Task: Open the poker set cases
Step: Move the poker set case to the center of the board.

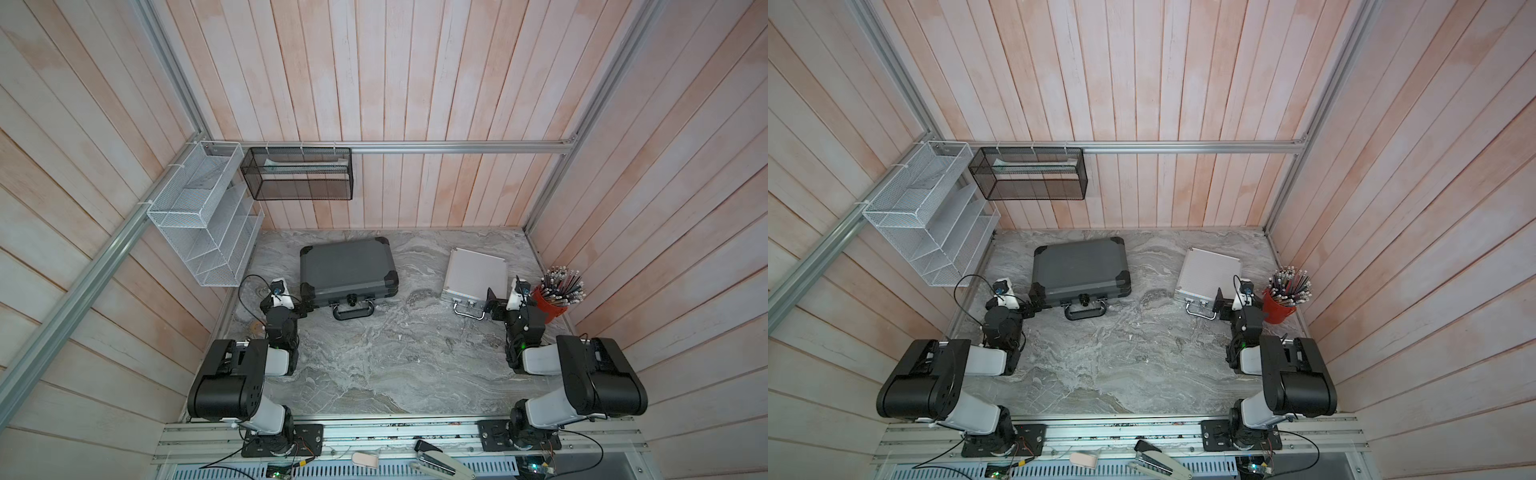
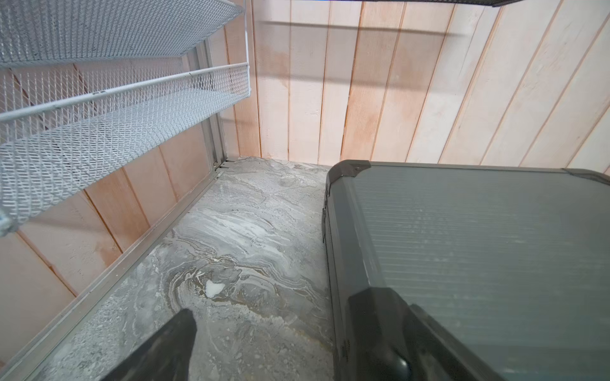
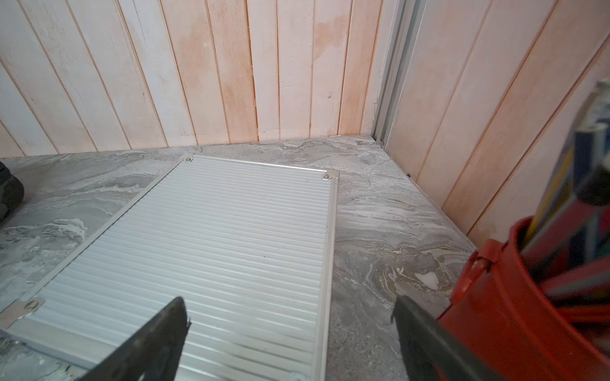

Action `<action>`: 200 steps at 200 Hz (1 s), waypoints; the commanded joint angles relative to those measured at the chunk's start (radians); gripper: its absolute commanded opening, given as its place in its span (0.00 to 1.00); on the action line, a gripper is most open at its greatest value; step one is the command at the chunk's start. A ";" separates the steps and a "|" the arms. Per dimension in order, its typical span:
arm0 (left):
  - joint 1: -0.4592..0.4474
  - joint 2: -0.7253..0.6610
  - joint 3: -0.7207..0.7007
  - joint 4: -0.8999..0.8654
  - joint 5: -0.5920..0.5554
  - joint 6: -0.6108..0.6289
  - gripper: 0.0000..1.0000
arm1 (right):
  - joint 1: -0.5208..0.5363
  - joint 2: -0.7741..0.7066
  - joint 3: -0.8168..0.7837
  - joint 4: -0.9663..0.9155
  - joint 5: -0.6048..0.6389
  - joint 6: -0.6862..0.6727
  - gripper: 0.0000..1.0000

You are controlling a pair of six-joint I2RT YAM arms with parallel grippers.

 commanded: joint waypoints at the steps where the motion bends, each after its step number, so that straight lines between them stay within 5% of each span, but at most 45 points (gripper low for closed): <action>1: -0.001 0.010 -0.002 0.017 -0.005 -0.006 1.00 | -0.001 0.009 0.016 0.005 -0.010 -0.008 0.99; 200: 0.020 -0.003 0.001 0.009 0.038 -0.018 1.00 | -0.004 0.009 0.016 0.009 -0.011 -0.005 0.98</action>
